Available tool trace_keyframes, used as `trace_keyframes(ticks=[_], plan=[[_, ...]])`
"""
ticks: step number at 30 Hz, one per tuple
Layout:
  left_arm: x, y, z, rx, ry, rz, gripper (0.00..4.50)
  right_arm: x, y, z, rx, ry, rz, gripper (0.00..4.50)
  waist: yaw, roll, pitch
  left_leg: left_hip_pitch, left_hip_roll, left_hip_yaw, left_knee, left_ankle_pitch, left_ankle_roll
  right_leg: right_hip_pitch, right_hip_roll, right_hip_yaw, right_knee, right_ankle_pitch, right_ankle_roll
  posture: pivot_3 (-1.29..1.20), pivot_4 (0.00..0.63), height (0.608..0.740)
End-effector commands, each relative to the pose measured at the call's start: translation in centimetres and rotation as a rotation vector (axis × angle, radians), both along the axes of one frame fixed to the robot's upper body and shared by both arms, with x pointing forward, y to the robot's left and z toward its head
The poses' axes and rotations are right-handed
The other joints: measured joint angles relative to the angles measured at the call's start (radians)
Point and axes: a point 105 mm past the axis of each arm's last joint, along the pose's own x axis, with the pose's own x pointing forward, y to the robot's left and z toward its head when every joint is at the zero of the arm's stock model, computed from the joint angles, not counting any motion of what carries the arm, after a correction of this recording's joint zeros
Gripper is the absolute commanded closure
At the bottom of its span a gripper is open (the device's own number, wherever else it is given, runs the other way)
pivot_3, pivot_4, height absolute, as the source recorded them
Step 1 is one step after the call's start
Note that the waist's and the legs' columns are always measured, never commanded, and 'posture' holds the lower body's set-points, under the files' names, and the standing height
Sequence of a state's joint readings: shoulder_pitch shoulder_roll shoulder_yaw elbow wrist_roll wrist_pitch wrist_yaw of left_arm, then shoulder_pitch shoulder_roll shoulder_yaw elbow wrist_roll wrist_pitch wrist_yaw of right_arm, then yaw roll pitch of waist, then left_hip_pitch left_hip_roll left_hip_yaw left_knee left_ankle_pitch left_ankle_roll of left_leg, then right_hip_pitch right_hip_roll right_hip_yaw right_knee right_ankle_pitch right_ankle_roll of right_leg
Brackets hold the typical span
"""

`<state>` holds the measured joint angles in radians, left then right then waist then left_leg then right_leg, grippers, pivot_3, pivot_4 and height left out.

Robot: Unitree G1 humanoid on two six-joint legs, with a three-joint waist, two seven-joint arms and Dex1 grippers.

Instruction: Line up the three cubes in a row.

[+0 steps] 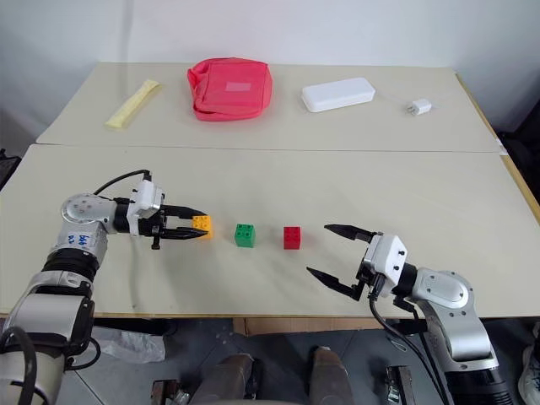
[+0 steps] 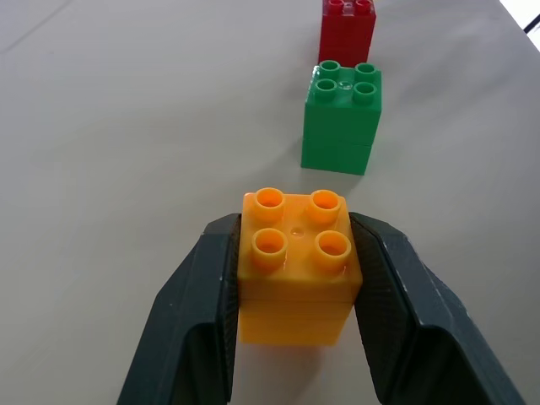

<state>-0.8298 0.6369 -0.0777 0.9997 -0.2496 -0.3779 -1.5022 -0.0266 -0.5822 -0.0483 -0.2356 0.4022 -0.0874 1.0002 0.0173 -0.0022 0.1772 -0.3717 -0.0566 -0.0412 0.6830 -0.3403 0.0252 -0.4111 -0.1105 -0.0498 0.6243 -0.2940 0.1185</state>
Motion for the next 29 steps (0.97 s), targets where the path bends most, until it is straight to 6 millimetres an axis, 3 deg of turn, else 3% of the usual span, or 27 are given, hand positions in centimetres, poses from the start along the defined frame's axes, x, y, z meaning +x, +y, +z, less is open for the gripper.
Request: trace_keyframes(ticks=[1, 7, 11, 14, 17, 20, 25, 29], plan=[[-1.0, 0.3, 0.5, 0.034, 0.039, -0.097, 3.01, -0.4, 0.1, 1.0, 0.008, -0.049, 0.002, 0.0, 0.001, 0.0, 0.0, 0.0, 0.0, 0.0, 0.0, 0.0, 0.0, 0.0, 0.0, 0.0, 0.0, 0.0, 0.0, 0.0, 0.15, 0.74], [-1.2, 1.2, 0.2, 0.054, 0.041, -0.07, 1.15, -0.2, 0.2, 0.9, 0.007, -0.045, 0.014, 0.0, 0.001, 0.0, 0.0, 0.0, 0.0, 0.0, 0.0, 0.0, 0.0, 0.0, 0.0, 0.0, 0.0, 0.0, 0.0, 0.0, 0.15, 0.74], [-0.9, 2.2, 1.2, 0.005, -0.028, 0.007, 0.04, 0.0, -0.1, 1.1, -0.013, -0.053, 0.039, 0.0, 0.001, 0.0, 0.0, 0.0, 0.0, 0.0, 0.0, 0.0, 0.0, 0.0, 0.0, 0.0, 0.0, 0.0, 0.0, 0.0, 0.15, 0.74], [-1.6, 4.0, 2.3, -0.056, -0.034, 0.081, 0.04, -0.2, -0.5, 1.4, -0.032, -0.04, 0.063, 0.0, -0.004, 0.0, 0.0, 0.0, 0.0, 0.0, 0.0, 0.0, 0.0, 0.0, 0.0, 0.0, 0.0, 0.0, 0.0, 0.0, 0.15, 0.74], [-3.2, 7.2, 3.7, -0.094, -0.05, 0.216, 0.04, -0.2, -0.9, 2.6, -0.065, -0.048, 0.118, 0.0, -0.023, 0.0, 0.0, 0.0, 0.001, 0.0, -0.001, 0.0, 0.0, -0.001, -0.003, 0.001, 0.0, 0.0, 0.0, 0.0, 0.15, 0.74], [-4.1, 8.1, 4.6, -0.143, -0.007, 0.296, 0.04, 0.1, -1.1, 3.3, -0.089, -0.021, 0.154, 0.0, -0.022, 0.0, 0.0, 0.0, 0.003, -0.001, -0.001, -0.001, 0.0, 0.0, -0.004, 0.003, -0.002, 0.0, 0.0, 0.0, 0.15, 0.74], [-5.7, 9.7, 3.7, -0.026, -0.094, 0.401, 0.04, 0.7, -1.7, 3.5, -0.195, 0.034, 0.219, 0.0, -0.006, 0.0, 0.0, 0.001, 0.003, -0.004, 0.0, -0.001, -0.001, 0.003, -0.005, 0.007, -0.003, 0.0, -0.001, 0.0, 0.15, 0.74], [-6.2, 10.7, 3.3, -0.041, -0.1, 0.474, 0.04, 1.8, -1.9, 3.7, -0.228, -0.01, 0.218, 0.0, -0.005, 0.0, 0.001, 0.0, 0.003, -0.004, -0.001, -0.001, -0.001, 0.002, -0.005, 0.007, -0.004, 0.0, -0.001, 0.0, 0.15, 0.74]])
